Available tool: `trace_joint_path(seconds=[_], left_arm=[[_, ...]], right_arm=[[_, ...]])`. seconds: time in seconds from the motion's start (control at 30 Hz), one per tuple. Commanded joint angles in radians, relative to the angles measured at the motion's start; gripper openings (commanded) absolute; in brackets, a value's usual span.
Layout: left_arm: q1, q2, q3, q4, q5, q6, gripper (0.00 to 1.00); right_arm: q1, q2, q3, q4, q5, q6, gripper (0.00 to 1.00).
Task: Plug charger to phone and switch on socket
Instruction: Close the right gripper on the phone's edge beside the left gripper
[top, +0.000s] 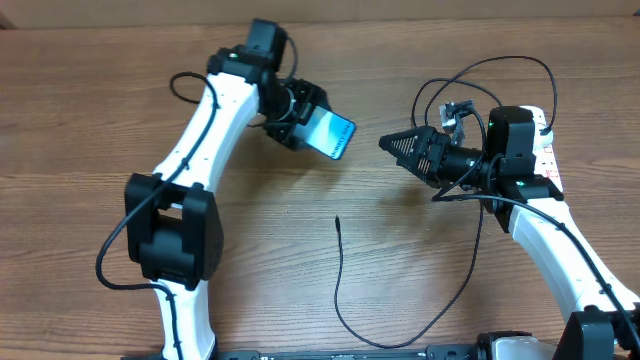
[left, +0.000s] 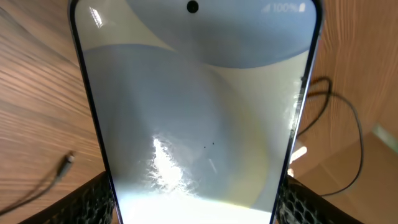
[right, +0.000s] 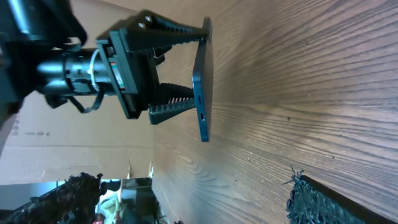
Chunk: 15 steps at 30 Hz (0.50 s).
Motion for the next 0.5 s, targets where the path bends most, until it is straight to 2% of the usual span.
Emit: trace_joint_path(seconds=[0.0, 0.33, 0.47], left_arm=[[-0.045, -0.05, 0.047, 0.001, -0.024, -0.069, 0.04], [-0.121, -0.05, 0.047, -0.001, -0.054, -0.164, 0.04], [-0.133, -0.05, 0.047, -0.008, -0.037, -0.186, 0.04]], right_arm=[[0.005, 0.001, 0.032, -0.003, -0.026, 0.01, 1.0], [0.06, 0.001, 0.032, -0.08, 0.152, 0.002, 1.0], [0.1, 0.001, 0.032, -0.092, 0.29, 0.001, 1.0]])
